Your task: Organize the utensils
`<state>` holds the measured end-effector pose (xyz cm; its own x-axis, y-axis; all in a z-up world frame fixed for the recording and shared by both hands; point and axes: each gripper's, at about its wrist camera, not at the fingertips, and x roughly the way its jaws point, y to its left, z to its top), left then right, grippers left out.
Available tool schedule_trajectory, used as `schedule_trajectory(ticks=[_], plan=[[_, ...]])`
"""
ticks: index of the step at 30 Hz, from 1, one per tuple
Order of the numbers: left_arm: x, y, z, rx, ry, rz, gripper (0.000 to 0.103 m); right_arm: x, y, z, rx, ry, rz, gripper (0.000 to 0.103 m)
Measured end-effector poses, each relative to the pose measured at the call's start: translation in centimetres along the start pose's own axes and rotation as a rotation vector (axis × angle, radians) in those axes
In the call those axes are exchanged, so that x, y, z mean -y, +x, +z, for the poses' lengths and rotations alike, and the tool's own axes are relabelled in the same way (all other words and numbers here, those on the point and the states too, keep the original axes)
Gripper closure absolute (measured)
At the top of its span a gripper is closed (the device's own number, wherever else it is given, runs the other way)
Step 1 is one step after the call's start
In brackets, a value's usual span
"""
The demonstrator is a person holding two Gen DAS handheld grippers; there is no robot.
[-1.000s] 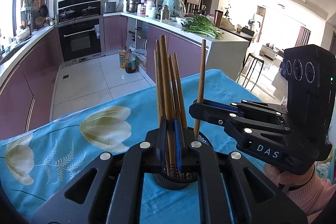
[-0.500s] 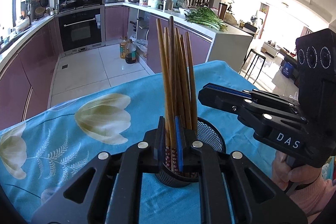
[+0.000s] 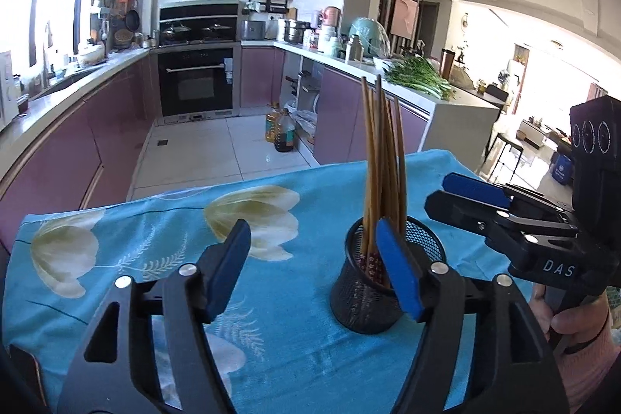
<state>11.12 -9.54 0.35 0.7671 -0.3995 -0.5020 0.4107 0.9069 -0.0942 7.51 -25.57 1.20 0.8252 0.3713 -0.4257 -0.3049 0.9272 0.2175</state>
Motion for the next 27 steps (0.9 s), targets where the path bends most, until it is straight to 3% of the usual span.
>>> schedule_trajectory(ticks=[4, 5, 6, 12, 27], plan=[[-1.2, -2.5, -1.1, 0.079, -0.012, 0.086, 0.012, -1.0, -0.4, -0.8, 0.014, -0.033, -0.021, 0.033], [-1.5, -3.2, -1.5, 0.098, -0.008, 0.110, 0.007, -1.3, -0.5, -1.0, 0.020, -0.043, -0.026, 0.026], [-1.6, -3.7, -1.8, 0.111, -0.003, 0.129, 0.006, -1.7, -0.6, -1.2, 0.028, -0.056, -0.032, 0.020], [-2.6, -6.5, -3.4, 0.161, -0.016, 0.212, 0.006, -3.2, -1.4, -2.4, 0.094, -0.088, -0.064, 0.007], [-3.6, -11.5, -5.2, 0.282, -0.048, 0.343, 0.006, -6.2, -3.3, -3.9, 0.207, -0.149, -0.086, 0.007]])
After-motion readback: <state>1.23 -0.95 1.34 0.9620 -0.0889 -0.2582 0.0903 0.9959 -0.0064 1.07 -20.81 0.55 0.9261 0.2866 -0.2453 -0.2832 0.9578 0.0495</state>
